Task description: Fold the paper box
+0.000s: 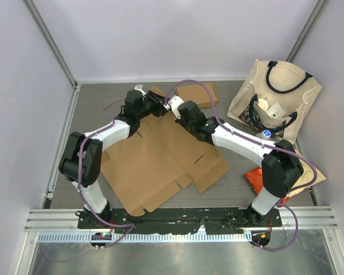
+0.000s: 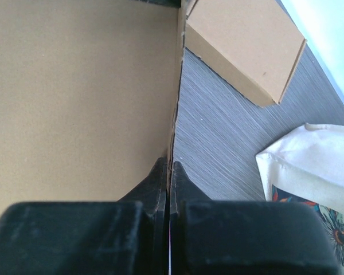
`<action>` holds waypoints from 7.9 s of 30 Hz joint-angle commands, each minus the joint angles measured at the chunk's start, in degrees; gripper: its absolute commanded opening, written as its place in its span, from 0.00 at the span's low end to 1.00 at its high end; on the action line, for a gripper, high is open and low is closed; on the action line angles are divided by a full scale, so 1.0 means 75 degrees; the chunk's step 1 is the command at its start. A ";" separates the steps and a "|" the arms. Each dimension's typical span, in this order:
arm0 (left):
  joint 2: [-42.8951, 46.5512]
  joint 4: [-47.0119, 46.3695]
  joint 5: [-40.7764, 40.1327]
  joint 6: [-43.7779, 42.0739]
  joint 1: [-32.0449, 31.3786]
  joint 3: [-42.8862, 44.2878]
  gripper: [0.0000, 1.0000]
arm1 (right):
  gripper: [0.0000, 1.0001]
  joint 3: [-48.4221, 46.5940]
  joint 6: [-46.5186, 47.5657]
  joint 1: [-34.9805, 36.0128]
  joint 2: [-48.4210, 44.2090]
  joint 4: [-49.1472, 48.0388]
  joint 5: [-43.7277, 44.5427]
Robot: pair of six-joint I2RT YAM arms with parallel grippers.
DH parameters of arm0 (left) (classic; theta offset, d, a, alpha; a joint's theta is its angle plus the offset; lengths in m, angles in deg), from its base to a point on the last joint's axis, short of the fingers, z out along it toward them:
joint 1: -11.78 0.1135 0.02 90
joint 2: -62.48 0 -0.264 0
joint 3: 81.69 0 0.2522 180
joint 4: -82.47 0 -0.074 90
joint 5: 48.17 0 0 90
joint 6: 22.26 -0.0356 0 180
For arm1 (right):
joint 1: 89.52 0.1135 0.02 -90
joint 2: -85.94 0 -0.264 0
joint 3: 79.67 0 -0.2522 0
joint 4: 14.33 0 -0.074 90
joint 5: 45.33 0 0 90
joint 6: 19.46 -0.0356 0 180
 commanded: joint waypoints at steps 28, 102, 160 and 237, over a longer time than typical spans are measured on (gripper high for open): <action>0.2358 -0.1852 -0.3508 0.0320 -0.0205 -0.2322 0.00 | 0.63 0.3351 -1.4816 0.0378 -0.5441 -0.1609 0.0142; 0.3088 0.2800 0.0921 -0.5305 0.1577 -0.0894 0.37 | 0.01 0.3058 -1.6798 -0.0911 -0.1690 -0.3966 0.0284; 0.4255 0.2484 -0.1679 -0.5587 0.0288 -0.2706 0.00 | 0.01 0.4089 -1.5884 -0.1111 -0.2052 -0.4611 -0.0303; -0.0335 -0.1931 -1.1876 -0.8641 -0.3099 -0.2780 0.00 | 0.01 0.5614 -1.5486 -0.0091 -0.2241 -0.6942 0.0025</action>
